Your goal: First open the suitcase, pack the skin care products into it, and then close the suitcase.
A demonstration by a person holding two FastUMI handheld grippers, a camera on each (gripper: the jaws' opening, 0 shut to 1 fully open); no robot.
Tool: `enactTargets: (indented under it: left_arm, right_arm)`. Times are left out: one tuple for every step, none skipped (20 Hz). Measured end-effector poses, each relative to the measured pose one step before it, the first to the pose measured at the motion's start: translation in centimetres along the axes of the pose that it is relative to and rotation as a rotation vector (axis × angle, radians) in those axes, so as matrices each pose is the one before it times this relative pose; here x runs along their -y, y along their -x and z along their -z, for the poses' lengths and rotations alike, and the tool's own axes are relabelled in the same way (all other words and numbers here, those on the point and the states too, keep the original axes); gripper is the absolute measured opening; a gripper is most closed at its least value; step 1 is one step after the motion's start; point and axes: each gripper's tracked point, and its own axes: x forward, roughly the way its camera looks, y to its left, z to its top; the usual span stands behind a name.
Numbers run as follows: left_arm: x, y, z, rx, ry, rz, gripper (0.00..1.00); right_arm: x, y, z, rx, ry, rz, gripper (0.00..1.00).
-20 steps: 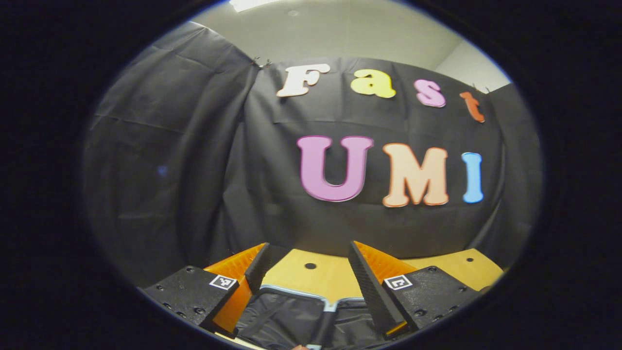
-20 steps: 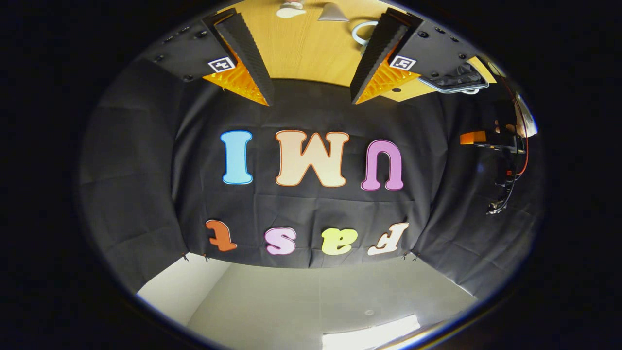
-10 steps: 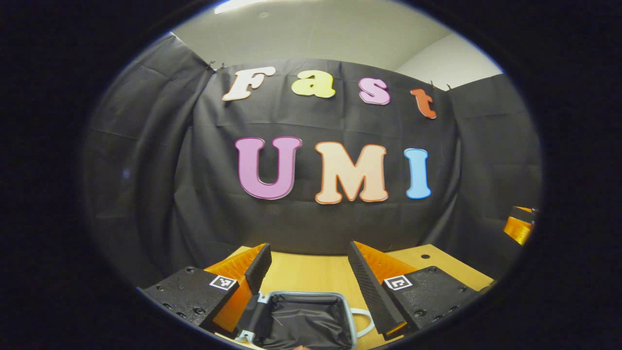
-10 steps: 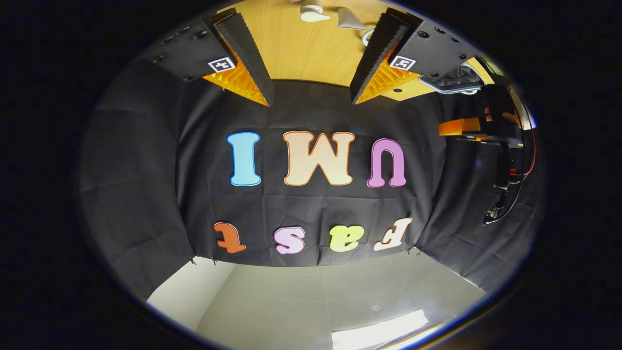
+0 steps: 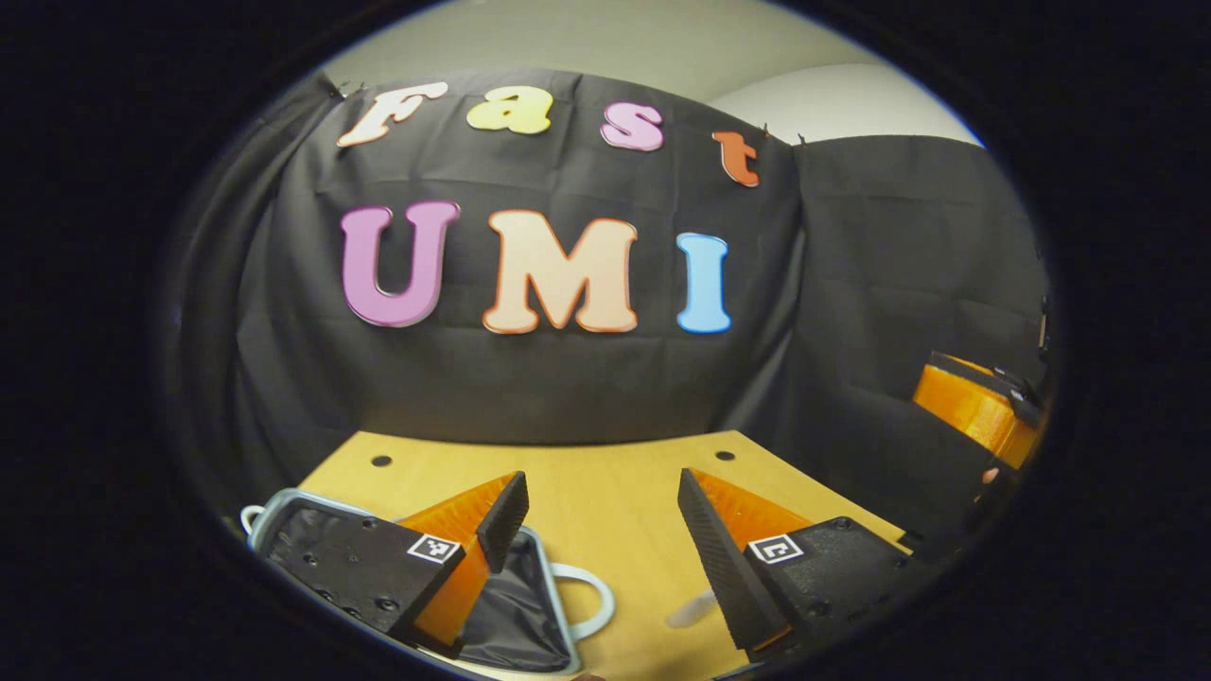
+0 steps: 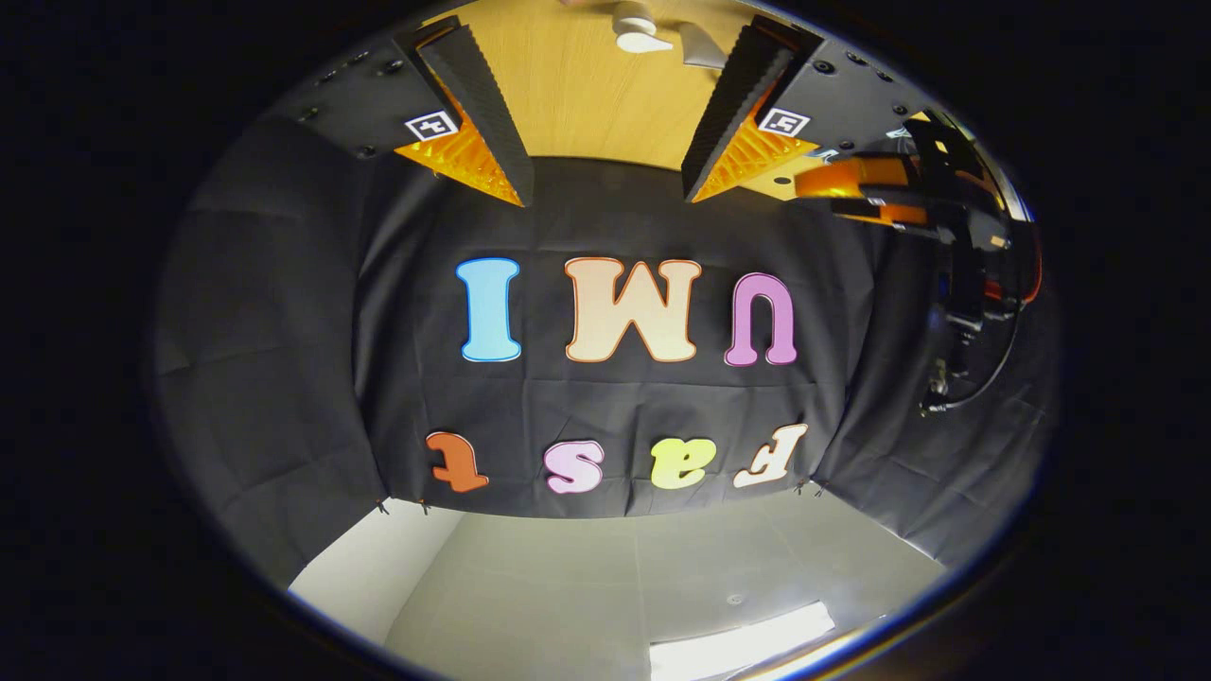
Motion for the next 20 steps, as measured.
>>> enactTargets:
  left_arm:
    - [-0.144,-0.139,0.011,-0.02487,0.00198,0.01702,0.95]
    - [-0.021,0.064,0.095,-0.02428,-0.00294,0.01452,0.95]
    - [0.347,-0.551,0.934,-0.02677,-0.00161,0.01296,0.95]
    - [0.254,-0.362,0.666,-0.02852,0.00186,0.01716,0.95]
    - [0.840,-0.646,1.200,-0.02509,0.00342,0.01556,0.95]
    - [0.712,-0.553,1.064,-0.02123,0.00200,0.01099,0.95]
    - [1.136,-0.699,1.653,-0.02147,0.00277,0.01160,0.95]
    - [0.749,-0.531,1.142,-0.02223,0.00560,0.01550,0.95]
    - [0.416,-0.477,1.089,-0.01913,0.00361,0.00911,0.95]
    - [0.136,-0.409,1.244,-0.02337,0.00534,0.00321,0.95]
    - [0.279,-0.639,1.164,-0.02272,0.00905,0.00577,0.95]
    - [0.228,-0.506,0.998,-0.02254,0.01151,0.00571,0.95]
    - [0.159,-0.576,1.115,-0.01944,0.01026,0.00738,0.95]
    - [0.236,-0.586,0.975,-0.01671,0.00887,0.00857,0.95]
    - [0.079,-0.390,0.850,-0.02046,0.00829,0.00261,0.95]
    - [-0.062,-0.495,0.906,-0.01871,0.00725,0.00133,0.94]
    - [-0.035,-0.430,0.861,-0.01578,0.00798,0.00093,0.94]
    - [0.104,-0.478,0.657,-0.01481,0.00711,0.00703,0.94]
    - [0.100,-0.400,0.699,-0.01552,0.00616,0.00238,0.94]
    - [-0.021,-0.429,0.687,-0.01775,0.00420,0.00608,0.94]
  right_arm:
    - [0.290,0.141,-0.085,-0.00004,0.00417,0.00376,0.99]
    - [0.317,0.147,0.105,-0.00195,0.00558,0.00416,0.99]
    - [0.282,0.086,0.016,-0.00342,0.00599,0.00436,0.99]
    - [0.291,0.233,0.174,-0.00546,0.00574,0.00448,0.99]
    - [0.347,0.151,0.183,-0.00588,0.00569,0.00374,0.99]
    - [0.338,0.228,0.062,-0.00439,0.00593,0.00538,0.99]
    - [0.405,0.081,0.043,-0.00339,0.00583,0.00576,0.99]
    - [0.329,0.181,0.060,-0.00344,0.00607,0.00587,0.99]
    - [0.364,0.158,0.053,-0.00262,0.00557,0.00654,0.99]
    - [0.350,0.125,0.026,-0.00336,0.00586,0.00674,0.99]
    - [0.378,0.120,0.041,-0.00344,0.00555,0.00705,0.99]
    - [0.412,0.235,0.140,-0.00323,0.00491,0.00737,0.99]
    - [0.387,0.119,0.047,-0.00417,0.00624,0.00741,0.99]
    - [0.362,0.102,0.117,-0.00373,0.00731,0.00806,0.99]
    - [0.322,0.096,0.123,-0.00513,0.00654,0.00677,0.99]
    - [0.245,0.074,0.052,-0.00495,0.00596,0.00607,0.99]
    - [0.229,0.065,0.087,-0.00361,0.00594,0.00575,0.99]
    - [0.160,0.173,0.137,-0.00306,0.00700,0.00403,0.99]
    - [0.129,0.090,0.063,-0.00406,0.00783,0.00289,0.99]
    - [-0.027,0.072,0.183,-0.00523,0.00853,0.00076,0.99]
